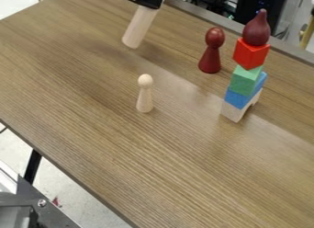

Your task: Straighten up the cylinder

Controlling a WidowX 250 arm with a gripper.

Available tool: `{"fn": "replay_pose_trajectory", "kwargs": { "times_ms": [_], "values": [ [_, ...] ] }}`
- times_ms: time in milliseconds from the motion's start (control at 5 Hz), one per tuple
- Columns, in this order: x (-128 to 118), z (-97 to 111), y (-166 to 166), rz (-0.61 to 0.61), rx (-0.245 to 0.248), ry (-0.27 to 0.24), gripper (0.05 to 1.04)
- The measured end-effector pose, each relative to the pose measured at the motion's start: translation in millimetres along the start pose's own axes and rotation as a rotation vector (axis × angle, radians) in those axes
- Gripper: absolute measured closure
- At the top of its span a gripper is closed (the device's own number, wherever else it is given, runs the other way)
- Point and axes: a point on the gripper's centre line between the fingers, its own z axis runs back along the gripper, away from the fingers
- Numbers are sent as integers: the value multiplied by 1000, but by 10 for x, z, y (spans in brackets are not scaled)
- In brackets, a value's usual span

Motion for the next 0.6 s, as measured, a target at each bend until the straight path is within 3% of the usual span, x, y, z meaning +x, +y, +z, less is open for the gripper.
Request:
{"fn": "replay_pose_trajectory", "kwargs": {
  "times_ms": [200,600],
  "values": [
    [78,12,-44,-74,-32,-78,528],
    [-13,27,-62,-114,-71,-159,528]
  ]
}}
